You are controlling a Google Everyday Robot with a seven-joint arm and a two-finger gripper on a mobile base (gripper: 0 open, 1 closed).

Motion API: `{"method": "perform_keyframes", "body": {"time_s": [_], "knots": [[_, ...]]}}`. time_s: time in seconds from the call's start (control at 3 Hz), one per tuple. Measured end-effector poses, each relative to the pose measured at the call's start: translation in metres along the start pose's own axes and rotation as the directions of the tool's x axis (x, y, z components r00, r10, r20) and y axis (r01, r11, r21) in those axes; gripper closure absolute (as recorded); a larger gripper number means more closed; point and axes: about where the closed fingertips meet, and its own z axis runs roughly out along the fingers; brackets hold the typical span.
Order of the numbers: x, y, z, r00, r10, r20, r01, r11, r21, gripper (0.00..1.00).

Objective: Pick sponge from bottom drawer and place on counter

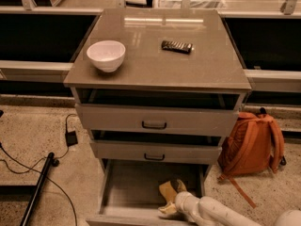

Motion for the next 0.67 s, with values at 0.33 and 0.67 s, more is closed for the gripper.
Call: {"method": "perform_keyframes", "body": {"time_s": [0.33,0.67], "knots": [[0.018,-0.005,0.004,0.999,0.025,-0.033,-0.025,0.9996,0.013,0.06],[0.031,-0.004,0.013,0.997,0.061,-0.041,-0.061,0.9981,-0.006,0.24]]}}
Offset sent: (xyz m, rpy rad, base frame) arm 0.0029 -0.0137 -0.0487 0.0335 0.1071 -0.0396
